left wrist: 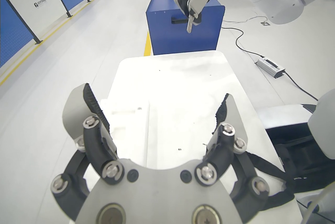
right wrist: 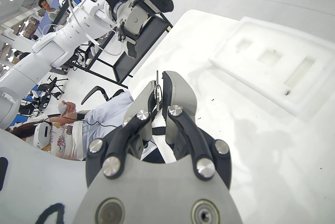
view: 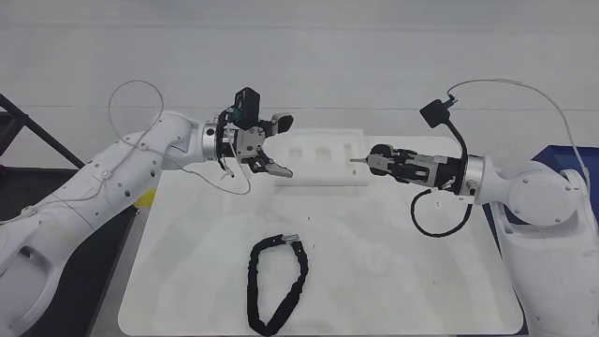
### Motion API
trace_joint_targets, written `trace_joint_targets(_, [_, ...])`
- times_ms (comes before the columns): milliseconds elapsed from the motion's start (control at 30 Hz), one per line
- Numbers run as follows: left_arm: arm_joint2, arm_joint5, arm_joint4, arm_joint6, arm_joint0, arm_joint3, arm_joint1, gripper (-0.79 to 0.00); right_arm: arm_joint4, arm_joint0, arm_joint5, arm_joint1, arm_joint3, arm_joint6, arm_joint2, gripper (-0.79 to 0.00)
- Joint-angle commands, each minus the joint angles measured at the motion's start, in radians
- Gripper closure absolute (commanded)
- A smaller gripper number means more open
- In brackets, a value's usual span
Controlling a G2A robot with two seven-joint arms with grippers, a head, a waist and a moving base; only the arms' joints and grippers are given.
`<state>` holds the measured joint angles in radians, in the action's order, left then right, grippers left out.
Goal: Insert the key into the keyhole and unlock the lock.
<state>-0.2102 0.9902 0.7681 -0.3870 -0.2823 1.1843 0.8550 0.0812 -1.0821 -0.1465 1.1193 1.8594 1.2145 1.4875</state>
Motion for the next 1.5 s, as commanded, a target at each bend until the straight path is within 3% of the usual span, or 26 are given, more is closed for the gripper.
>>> trace_joint_targets(0, [-0.006, 0.012, 0.002, 0.009, -0.033, -0.005, -0.006, -0.785, 0.0, 0.0, 0.0, 0.0, 0.0, 0.0, 0.0, 0.0])
trace_joint_targets(267, [-0.019, 0.019, 0.054, 0.055, -0.157, -0.024, -0.016, -0.785, 0.0, 0.0, 0.0, 0.0, 0.0, 0.0, 0.0, 0.0])
trace_joint_targets(533, [0.003, 0.022, 0.217, 0.033, -0.232, -0.058, 0.019, -0.785, 0.0, 0.0, 0.0, 0.0, 0.0, 0.0, 0.0, 0.0])
trace_joint_targets(867, [0.006, -0.027, 0.385, 0.04, -0.243, -0.158, 0.092, -0.785, 0.0, 0.0, 0.0, 0.0, 0.0, 0.0, 0.0, 0.0])
trace_joint_targets(1467, [0.006, -0.027, 0.385, 0.04, -0.243, -0.158, 0.092, -0.785, 0.0, 0.0, 0.0, 0.0, 0.0, 0.0, 0.0, 0.0])
